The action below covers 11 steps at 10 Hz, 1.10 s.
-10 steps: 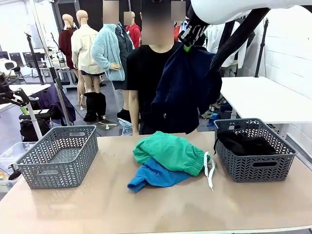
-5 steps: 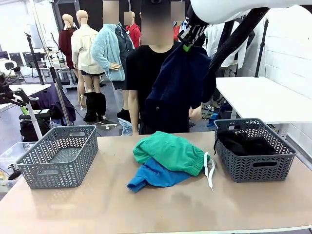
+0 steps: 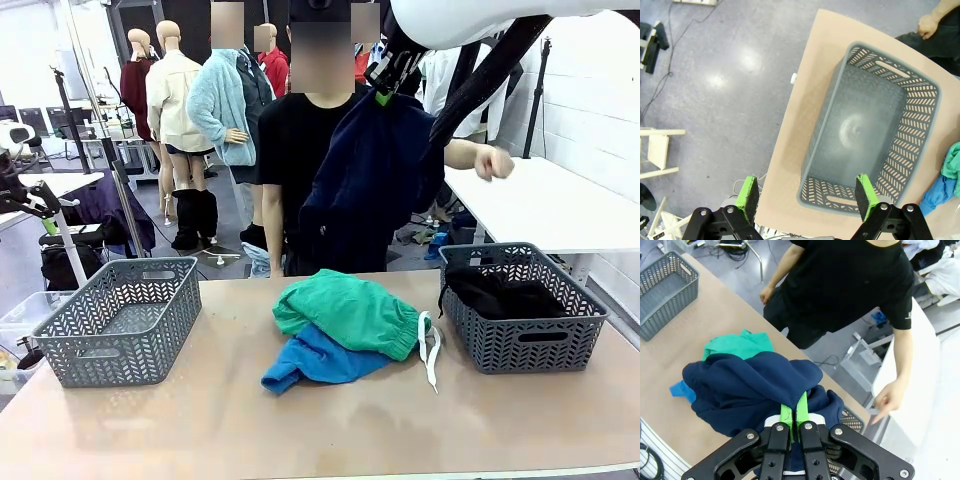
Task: Sort the tops and bottoms.
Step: Sort the clothes according to human instructions.
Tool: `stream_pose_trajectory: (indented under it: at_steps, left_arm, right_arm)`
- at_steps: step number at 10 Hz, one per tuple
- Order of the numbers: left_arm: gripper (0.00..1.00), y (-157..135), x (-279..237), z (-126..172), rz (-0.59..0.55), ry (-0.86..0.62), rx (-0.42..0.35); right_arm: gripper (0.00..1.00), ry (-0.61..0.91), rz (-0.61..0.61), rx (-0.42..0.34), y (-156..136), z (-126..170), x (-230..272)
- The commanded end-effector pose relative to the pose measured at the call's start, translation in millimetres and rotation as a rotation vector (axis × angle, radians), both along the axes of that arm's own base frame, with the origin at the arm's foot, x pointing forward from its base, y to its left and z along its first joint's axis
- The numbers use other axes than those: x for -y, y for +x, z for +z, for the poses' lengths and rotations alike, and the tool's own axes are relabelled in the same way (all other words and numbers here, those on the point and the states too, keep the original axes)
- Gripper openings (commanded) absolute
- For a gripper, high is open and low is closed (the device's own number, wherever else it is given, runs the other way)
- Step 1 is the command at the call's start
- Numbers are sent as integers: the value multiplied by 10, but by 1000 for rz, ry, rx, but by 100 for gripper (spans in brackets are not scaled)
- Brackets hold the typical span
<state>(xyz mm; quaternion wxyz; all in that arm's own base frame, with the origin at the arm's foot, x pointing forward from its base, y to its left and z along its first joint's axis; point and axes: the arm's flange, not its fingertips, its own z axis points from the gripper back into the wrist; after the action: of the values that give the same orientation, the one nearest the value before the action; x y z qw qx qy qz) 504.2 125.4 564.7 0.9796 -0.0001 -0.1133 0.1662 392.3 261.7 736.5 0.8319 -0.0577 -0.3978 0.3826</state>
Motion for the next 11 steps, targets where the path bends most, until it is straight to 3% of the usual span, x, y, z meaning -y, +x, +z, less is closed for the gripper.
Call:
stream_pose_trajectory:
  at_steps: [1,11]
  left_arm:
    - [100,-17,6,-3,21,19,-7]
    - [100,-17,6,-3,21,19,-7]
  right_arm:
    - [0,2,-1,3,9,36,4]
    - [0,2,-1,3,9,36,4]
